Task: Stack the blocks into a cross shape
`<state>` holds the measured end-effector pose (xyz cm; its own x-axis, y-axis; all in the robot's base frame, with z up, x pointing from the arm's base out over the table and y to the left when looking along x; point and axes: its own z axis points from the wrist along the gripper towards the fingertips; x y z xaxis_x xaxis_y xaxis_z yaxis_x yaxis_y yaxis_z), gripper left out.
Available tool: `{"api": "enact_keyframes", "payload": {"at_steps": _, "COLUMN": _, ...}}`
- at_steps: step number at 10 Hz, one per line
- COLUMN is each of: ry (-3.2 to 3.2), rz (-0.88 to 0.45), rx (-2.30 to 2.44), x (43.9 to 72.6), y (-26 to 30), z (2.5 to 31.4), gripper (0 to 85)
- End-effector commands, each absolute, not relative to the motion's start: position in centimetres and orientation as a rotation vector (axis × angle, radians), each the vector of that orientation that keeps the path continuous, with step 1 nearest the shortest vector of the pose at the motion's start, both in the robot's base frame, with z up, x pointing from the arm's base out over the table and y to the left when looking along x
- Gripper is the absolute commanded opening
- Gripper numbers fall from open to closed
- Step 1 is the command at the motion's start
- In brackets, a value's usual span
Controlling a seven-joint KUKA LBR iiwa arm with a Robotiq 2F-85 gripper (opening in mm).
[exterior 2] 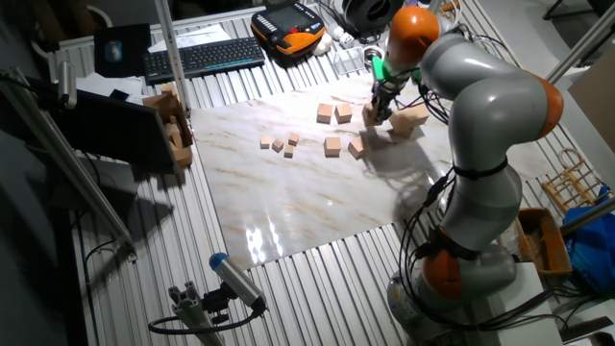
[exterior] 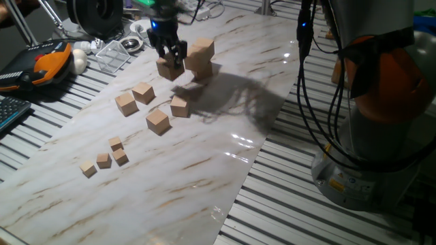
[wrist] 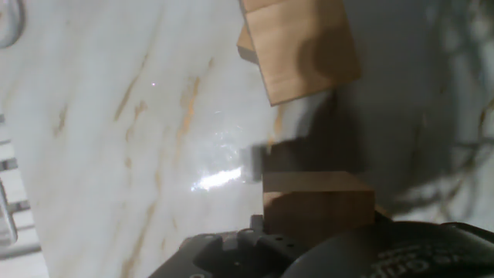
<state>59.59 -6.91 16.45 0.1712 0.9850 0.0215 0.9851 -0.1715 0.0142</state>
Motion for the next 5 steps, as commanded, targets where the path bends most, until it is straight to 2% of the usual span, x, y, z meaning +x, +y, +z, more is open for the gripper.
{"api": "enact_keyframes", "payload": {"at_steps": 1, "ry": -2.048, "rz": -0.034, "rx": -2.380, "x": 59.5, "y": -7.1, "z": 18.4, "gripper": 0.0}}
{"api": "enact_keyframes", "payload": {"at_steps": 5, "ry": -2.290, "rz": -0.054, "rx": -2.119, "x": 59.0, "y": -9.2, "z": 20.1, "gripper": 0.0}}
